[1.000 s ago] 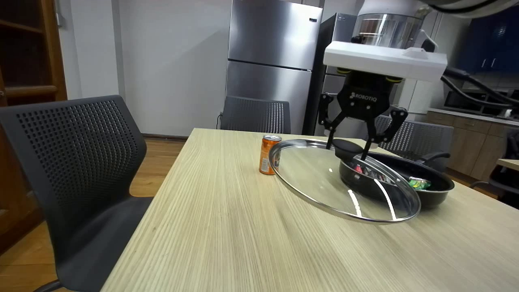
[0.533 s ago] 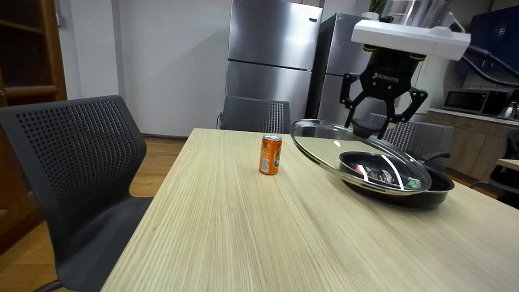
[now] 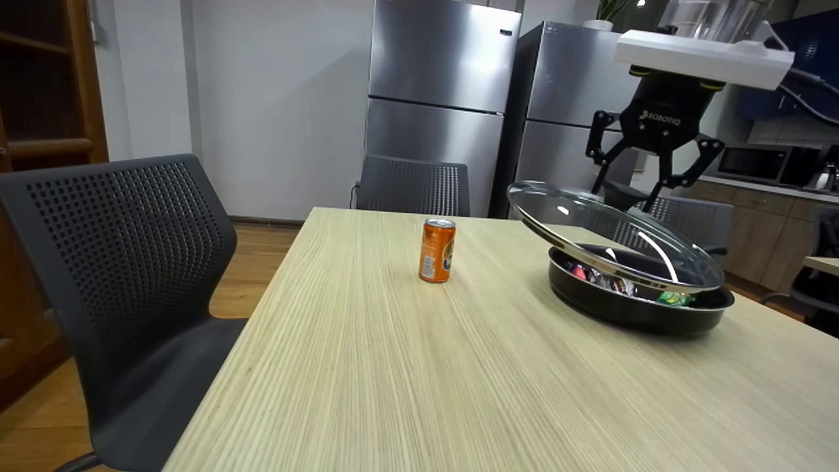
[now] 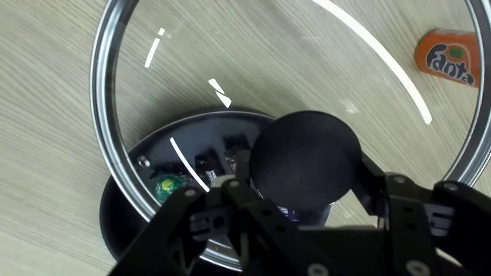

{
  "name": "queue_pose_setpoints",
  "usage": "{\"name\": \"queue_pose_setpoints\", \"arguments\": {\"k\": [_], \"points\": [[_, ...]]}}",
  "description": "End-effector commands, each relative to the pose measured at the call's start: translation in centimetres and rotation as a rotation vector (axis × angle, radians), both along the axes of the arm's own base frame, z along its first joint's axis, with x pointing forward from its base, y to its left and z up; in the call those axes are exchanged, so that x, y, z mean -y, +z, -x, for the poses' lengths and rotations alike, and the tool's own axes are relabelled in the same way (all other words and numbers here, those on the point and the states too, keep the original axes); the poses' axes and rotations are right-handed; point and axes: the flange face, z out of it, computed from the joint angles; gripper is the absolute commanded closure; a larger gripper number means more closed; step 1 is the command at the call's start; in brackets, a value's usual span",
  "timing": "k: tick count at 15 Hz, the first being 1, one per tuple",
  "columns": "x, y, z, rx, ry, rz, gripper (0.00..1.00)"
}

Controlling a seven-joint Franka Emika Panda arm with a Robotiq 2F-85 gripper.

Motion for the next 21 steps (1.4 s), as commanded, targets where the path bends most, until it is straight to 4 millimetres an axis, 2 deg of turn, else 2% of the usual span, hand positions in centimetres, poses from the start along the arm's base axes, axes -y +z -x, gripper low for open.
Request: {"name": "queue_pose_setpoints", "arguments": {"k": [1, 8, 13, 21], "points": [[2.1, 2.5, -1.3, 0.004, 0.0, -0.018, 0.61], [5.8, 2.6, -3.8, -0.031, -0.048, -0.022, 0.61], [7.9, 0.7, -6.6, -0.064, -0.093, -0.013, 0.61], [9.4, -2.0, -10.0, -0.081, -0.147, 0.028, 0.61]]}}
